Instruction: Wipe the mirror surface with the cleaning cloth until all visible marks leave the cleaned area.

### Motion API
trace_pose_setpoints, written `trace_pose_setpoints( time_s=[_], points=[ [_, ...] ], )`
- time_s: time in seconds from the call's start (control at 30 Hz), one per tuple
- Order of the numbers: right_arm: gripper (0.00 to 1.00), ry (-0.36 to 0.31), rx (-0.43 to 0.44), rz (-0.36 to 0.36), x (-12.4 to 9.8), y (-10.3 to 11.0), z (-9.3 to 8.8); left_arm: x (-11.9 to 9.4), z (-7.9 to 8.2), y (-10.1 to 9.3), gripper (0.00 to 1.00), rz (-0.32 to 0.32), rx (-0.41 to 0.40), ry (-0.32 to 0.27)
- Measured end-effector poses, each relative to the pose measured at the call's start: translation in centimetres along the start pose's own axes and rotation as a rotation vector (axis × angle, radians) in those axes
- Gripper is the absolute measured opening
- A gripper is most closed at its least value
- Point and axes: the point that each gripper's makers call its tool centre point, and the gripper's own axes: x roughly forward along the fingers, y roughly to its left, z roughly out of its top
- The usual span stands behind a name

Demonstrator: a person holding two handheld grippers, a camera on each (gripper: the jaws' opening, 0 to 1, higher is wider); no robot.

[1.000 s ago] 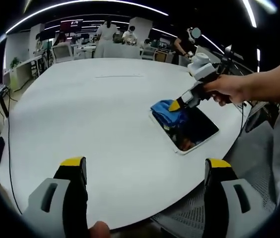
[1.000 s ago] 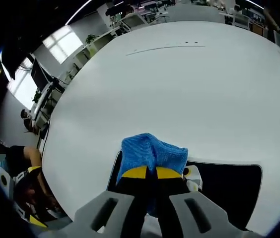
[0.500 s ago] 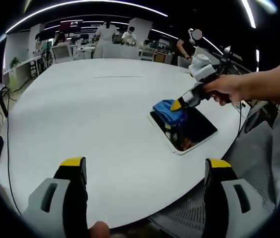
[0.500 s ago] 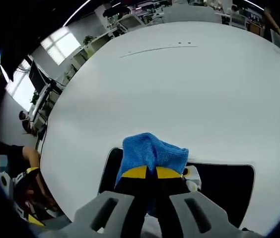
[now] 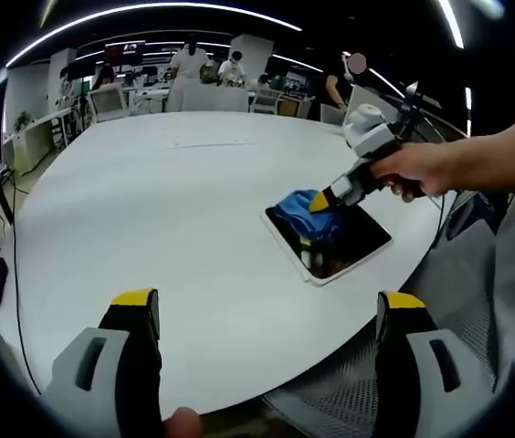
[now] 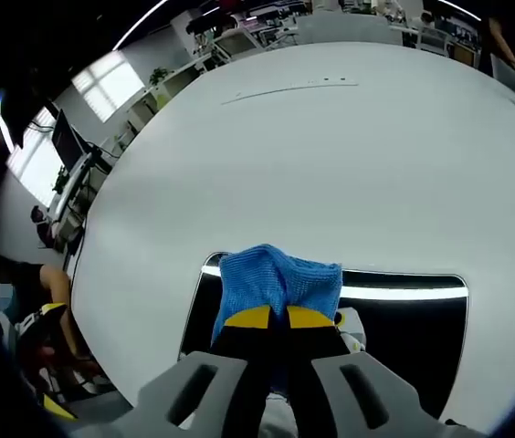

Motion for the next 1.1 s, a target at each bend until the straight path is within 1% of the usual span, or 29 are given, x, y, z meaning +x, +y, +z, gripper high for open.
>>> trace_pose_setpoints(
  time_s=[0.27, 0.43, 0.5, 0.53, 0.57, 0.6, 0.63, 0.67, 0.7, 0.73, 0.77, 0.8, 0.83, 0.87, 0.9, 0.97, 1.0, 1.07, 1.1],
  points=[
    [0.00, 0.000, 0.000, 0.002, -0.9, 0.2, -1.5, -1.6, 0.2, 0.2, 0.98, 0.028, 0.008, -0.014],
    [0.00, 0.000, -0.010, 0.003, -1.2, 0.4, -2.2, -3.1, 0.0, 0.8, 0.98, 0.071, 0.003, -0.021],
    [0.00, 0.000, -0.002, 0.006, -1.2, 0.3, -2.2, -4.3, 0.3, 1.1, 0.98, 0.112, -0.017, -0.043],
    [0.00, 0.003, -0.001, 0.006, -1.2, 0.3, -2.2, -5.0, 0.6, 1.4, 0.98, 0.142, -0.038, -0.067],
    [0.00, 0.011, -0.006, 0.004, -1.2, 0.3, -2.3, -5.7, 0.5, 1.6, 0.98, 0.161, -0.053, -0.078],
    [0.00, 0.019, -0.033, 0.001, -1.3, 0.4, -2.5, -6.6, 0.4, 1.9, 0.98, 0.192, -0.072, -0.100],
    [0.00, 0.019, -0.056, 0.001, -1.4, 0.5, -2.6, -7.1, 0.2, 2.2, 0.98, 0.211, -0.091, -0.115],
    [0.00, 0.020, -0.072, 0.003, -1.4, 0.6, -2.6, -7.9, -0.5, 2.4, 0.98, 0.234, -0.133, -0.129],
    [0.00, 0.021, -0.072, 0.006, -1.4, 0.6, -2.7, -8.3, -1.0, 2.4, 0.98, 0.244, -0.151, -0.129],
    [0.00, 0.022, -0.075, 0.008, -1.5, 0.6, -2.8, -8.8, -2.0, 2.5, 0.98, 0.252, -0.154, -0.123],
    [0.00, 0.025, -0.078, 0.011, -1.6, 0.6, -2.9, -8.9, -2.4, 2.4, 0.98, 0.255, -0.154, -0.118],
    [0.00, 0.029, -0.076, 0.013, -1.7, 0.6, -3.0, -9.2, -2.8, 2.4, 0.98, 0.273, -0.175, -0.131],
    [0.00, 0.035, -0.070, 0.014, -1.8, 0.6, -3.2, -9.6, -2.2, 2.6, 0.97, 0.289, -0.217, -0.185],
    [0.00, 0.040, -0.066, 0.015, -2.0, 0.7, -3.4, -9.7, -2.5, 2.5, 0.97, 0.281, -0.248, -0.183],
    [0.00, 0.042, -0.066, 0.015, -2.0, 0.7, -3.6, -9.6, -2.5, 2.5, 0.97, 0.282, -0.232, -0.175],
    [0.00, 0.040, -0.058, 0.017, -2.2, 0.7, -3.8, -9.2, -2.0, 2.6, 0.96, 0.291, -0.193, -0.180],
    [0.00, 0.040, -0.046, 0.020, -2.3, 0.8, -4.0, -8.9, -1.9, 2.4, 0.95, 0.278, -0.169, -0.171],
    [0.00, 0.039, -0.033, 0.024, -2.6, 0.8, -4.3, -7.6, -0.8, 1.6, 0.96, 0.236, -0.126, -0.170],
    [0.00, 0.034, -0.033, 0.026, -2.7, 0.9, -4.5, -7.3, -0.1, 1.7, 0.94, 0.211, -0.094, -0.173]
  ],
)
